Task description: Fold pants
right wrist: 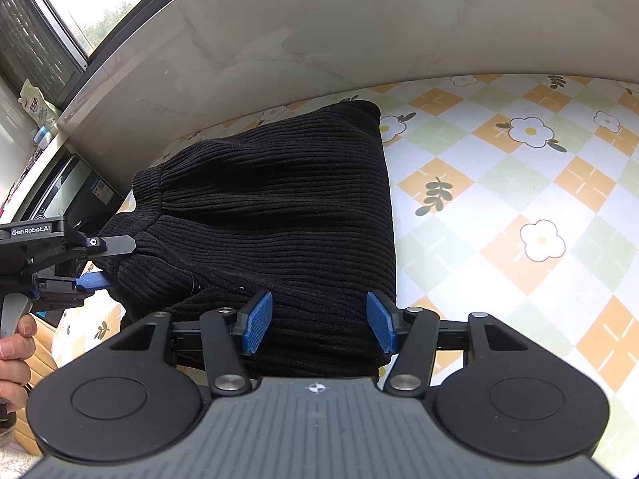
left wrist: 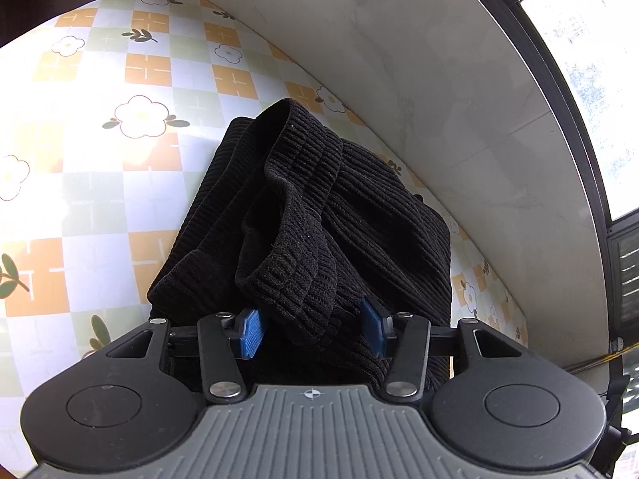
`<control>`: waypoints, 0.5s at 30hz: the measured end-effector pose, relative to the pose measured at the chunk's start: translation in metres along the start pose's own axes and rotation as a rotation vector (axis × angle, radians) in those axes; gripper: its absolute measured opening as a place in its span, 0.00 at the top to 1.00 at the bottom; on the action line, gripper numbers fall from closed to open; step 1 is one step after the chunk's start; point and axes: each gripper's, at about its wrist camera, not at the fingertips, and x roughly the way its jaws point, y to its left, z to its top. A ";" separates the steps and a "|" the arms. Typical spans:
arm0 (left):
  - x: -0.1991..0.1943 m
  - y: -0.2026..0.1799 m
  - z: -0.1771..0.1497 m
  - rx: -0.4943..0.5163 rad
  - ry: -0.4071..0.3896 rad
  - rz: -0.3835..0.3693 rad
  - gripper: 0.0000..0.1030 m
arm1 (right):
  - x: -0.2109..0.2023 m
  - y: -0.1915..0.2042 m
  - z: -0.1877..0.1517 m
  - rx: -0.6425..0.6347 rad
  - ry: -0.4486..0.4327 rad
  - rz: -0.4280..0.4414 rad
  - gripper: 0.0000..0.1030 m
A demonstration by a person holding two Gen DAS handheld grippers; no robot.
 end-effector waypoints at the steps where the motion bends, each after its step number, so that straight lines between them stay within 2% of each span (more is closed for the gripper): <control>1: 0.001 -0.004 0.000 0.016 -0.006 0.012 0.48 | 0.000 0.000 0.000 0.000 0.000 0.000 0.45; 4: 0.010 -0.010 0.002 0.022 -0.027 0.033 0.48 | 0.000 0.000 0.000 0.003 0.000 0.001 0.45; 5: 0.012 -0.011 0.003 0.022 -0.030 0.036 0.55 | 0.000 0.000 0.000 0.003 0.000 0.000 0.45; 6: 0.015 -0.012 0.005 0.037 -0.025 0.036 0.73 | 0.000 -0.001 0.000 0.003 0.000 -0.001 0.45; 8: 0.011 -0.018 0.006 0.085 -0.033 0.030 0.76 | -0.001 0.000 0.001 0.001 -0.001 -0.002 0.45; 13: -0.043 -0.043 0.005 0.219 -0.159 -0.082 0.77 | -0.019 0.001 0.010 0.024 -0.073 0.010 0.45; 15: -0.054 -0.040 0.002 0.235 -0.172 -0.099 0.77 | -0.020 0.001 0.017 0.048 -0.097 0.011 0.45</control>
